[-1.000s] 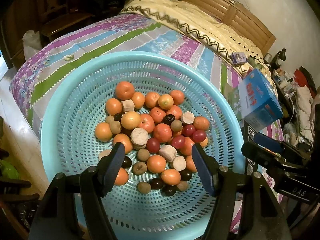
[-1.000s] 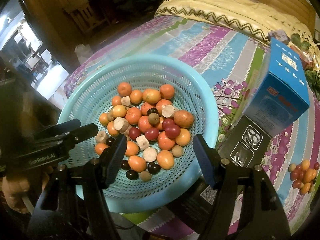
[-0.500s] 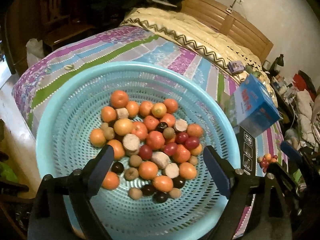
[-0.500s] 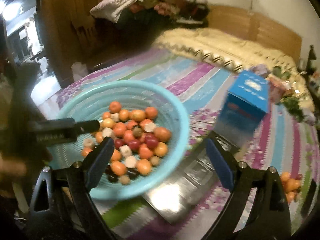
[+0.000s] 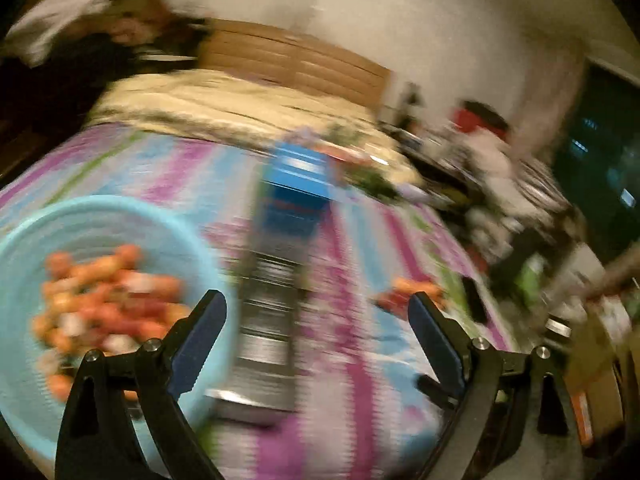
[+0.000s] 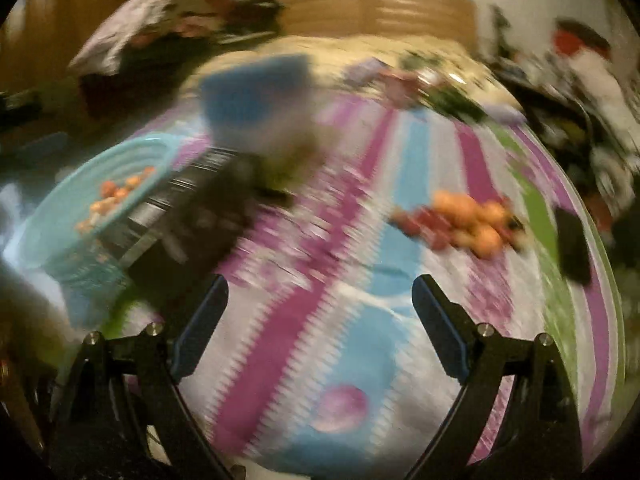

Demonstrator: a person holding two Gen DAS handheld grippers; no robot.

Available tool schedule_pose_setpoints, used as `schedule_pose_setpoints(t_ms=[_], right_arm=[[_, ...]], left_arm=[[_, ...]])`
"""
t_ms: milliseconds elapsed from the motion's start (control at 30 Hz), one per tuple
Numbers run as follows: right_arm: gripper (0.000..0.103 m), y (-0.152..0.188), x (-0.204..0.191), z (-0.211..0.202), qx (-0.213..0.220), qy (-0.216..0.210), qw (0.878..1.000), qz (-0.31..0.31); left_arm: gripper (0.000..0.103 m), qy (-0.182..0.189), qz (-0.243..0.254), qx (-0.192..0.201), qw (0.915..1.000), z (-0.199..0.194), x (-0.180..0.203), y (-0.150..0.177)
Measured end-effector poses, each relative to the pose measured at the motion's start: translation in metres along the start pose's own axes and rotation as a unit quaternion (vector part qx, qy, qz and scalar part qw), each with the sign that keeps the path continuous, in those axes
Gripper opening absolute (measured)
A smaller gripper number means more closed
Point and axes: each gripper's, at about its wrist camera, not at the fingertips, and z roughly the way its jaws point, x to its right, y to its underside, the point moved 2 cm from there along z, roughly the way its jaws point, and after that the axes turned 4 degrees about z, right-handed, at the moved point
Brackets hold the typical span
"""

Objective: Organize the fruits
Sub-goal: 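Withdraw both open tools from the basket back toward the fruit pile, then grasp a red tomato with the left tool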

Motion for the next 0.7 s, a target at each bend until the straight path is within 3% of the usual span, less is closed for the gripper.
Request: schedule_pose_setpoints(t_ms=[200,367,533,600,700], right_arm=[[0.094,0.013,0.054,-0.007,-0.009,0.021,0.999,0.048],[0.093,0.023,0.095,-0.01,-0.013,0.029,0.996,0.086],[0.089,0.037,0.132,-0.007,-0.026,0.045,0.992,0.114],[0.088,0.042,0.145,-0.005,-0.033,0.046,0.99,0.126],[0.088,0.047,0.162,0.0,-0.039,0.048,0.988,0.138]], left_arm=[[0.094,0.079,0.04,-0.083,0.9927,0.084,0.082,0.034],[0.091,0.099,0.076,-0.165,0.9784,0.176,0.116,0.065],[0.06,0.112,0.074,-0.209,0.9686,0.249,0.122,0.08],[0.054,0.124,0.078,-0.216,0.9654,0.27,0.127,0.082],[0.052,0.123,0.096,-0.226,0.9616,0.294,0.135,0.081]])
